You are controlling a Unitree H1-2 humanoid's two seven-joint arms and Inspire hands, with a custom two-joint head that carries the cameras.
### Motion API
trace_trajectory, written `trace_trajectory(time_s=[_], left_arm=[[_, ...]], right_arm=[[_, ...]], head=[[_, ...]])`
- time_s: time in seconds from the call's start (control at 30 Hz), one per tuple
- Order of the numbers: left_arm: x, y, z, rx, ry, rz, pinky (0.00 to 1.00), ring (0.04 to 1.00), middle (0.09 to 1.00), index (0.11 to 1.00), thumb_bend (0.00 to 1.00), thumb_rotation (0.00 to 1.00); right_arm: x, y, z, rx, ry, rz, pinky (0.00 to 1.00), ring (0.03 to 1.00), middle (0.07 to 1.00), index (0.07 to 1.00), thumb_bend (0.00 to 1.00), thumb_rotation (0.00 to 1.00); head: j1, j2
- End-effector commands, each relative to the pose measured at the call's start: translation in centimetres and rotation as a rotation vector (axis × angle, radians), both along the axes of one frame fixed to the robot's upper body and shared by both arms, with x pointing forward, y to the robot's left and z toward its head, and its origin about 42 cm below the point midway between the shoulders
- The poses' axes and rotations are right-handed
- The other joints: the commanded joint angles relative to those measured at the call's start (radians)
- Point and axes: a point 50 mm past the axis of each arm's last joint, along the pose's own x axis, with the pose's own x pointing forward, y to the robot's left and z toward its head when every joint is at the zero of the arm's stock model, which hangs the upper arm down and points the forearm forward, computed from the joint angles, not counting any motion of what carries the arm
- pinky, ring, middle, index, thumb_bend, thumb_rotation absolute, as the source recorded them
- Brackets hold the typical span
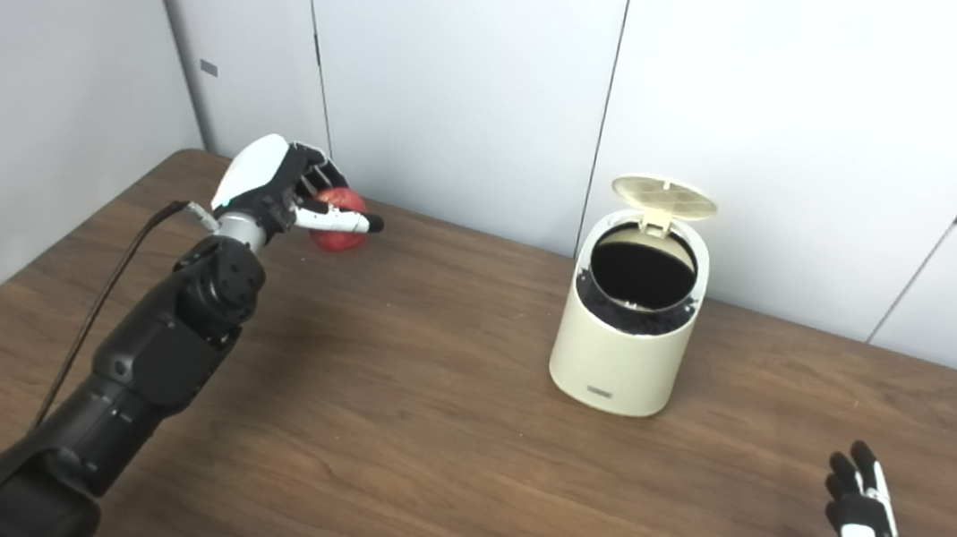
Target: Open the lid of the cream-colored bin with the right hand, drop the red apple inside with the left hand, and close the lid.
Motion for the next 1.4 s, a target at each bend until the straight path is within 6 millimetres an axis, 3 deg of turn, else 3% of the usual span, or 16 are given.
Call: trace_trajectory(time_s=[0.0, 0.17, 0.6, 1.03, 1.37], left_arm=[[-0.5, -1.2, 3.5, 0.007, -0.151, -0.030, 0.37, 0.429, 0.491, 0.472, 0.48, 0.00], [-2.6, -3.7, 4.6, 0.001, -0.245, -0.087, 0.38, 0.439, 0.499, 0.451, 0.48, 0.00], [-6.0, -11.4, 6.8, -0.037, -0.408, -0.285, 0.36, 0.438, 0.498, 0.470, 0.48, 0.00], [-6.0, -18.2, 6.2, -0.083, -0.490, -0.436, 0.36, 0.430, 0.504, 0.478, 0.48, 0.00], [-3.9, -22.4, 5.3, -0.124, -0.516, -0.491, 0.34, 0.424, 0.535, 0.491, 0.47, 0.00]], right_arm=[[0.4, 0.2, 1.1, -0.014, -0.087, 0.008, 0.98, 0.970, 0.954, 0.984, 0.45, 1.00], [0.5, 0.4, 0.6, -0.007, -0.080, 0.018, 0.97, 0.961, 0.951, 0.982, 0.41, 1.00], [0.5, 1.3, -0.4, -0.042, -0.102, 0.032, 1.00, 0.965, 0.944, 0.975, 0.51, 1.00], [0.6, 3.2, -1.0, -0.088, -0.105, 0.004, 0.88, 0.922, 0.921, 0.959, 0.53, 1.00], [0.4, 4.1, -0.8, -0.099, -0.097, 0.003, 0.86, 0.924, 0.928, 0.962, 0.53, 1.00]], head=[[-0.008, 0.000], [-0.042, -0.002], [-0.141, -0.016], [-0.232, -0.028], [-0.268, -0.033]])
